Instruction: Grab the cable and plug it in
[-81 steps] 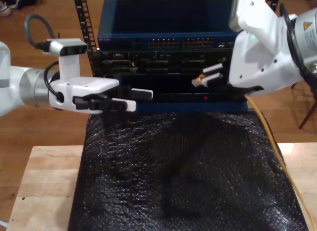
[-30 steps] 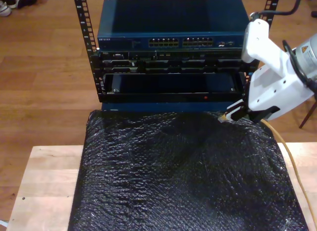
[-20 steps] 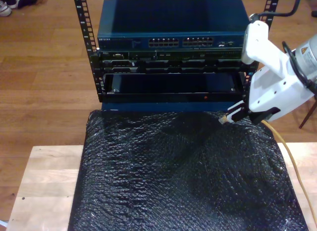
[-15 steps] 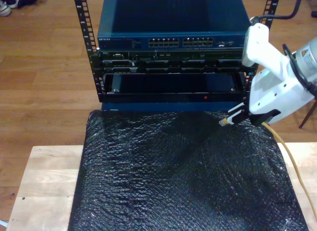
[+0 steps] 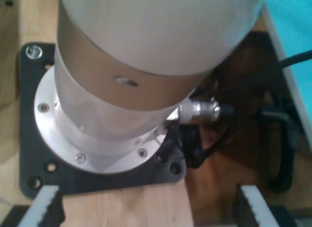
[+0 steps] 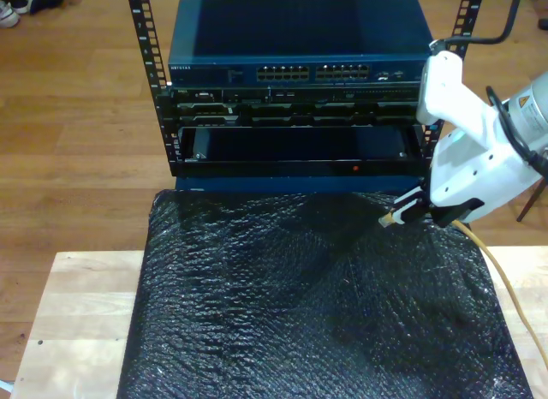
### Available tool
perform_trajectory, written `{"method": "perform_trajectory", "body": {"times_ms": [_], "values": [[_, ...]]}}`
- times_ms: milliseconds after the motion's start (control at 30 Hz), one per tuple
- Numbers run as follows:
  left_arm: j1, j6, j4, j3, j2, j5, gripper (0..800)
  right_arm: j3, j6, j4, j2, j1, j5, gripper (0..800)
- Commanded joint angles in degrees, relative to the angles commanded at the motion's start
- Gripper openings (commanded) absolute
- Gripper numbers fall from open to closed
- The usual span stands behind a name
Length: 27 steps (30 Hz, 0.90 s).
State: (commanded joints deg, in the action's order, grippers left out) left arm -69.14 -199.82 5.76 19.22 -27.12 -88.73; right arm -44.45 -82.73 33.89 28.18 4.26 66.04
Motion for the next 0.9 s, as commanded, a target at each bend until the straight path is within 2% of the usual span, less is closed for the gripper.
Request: {"method": "perform_trajectory", "body": {"times_ms": [467, 900], "values": [[-1.85, 8.35, -0.18, -0.26, -0.18, 1.05, 798, 0.7, 0.0, 0.0, 0.09, 0.09, 0.0, 0], [-9.05, 16.7, -0.44, -2.73, -0.18, 9.05, 798, 0.53, 0.0, 0.26, 0.0, 0.26, -0.09, 0]]}}
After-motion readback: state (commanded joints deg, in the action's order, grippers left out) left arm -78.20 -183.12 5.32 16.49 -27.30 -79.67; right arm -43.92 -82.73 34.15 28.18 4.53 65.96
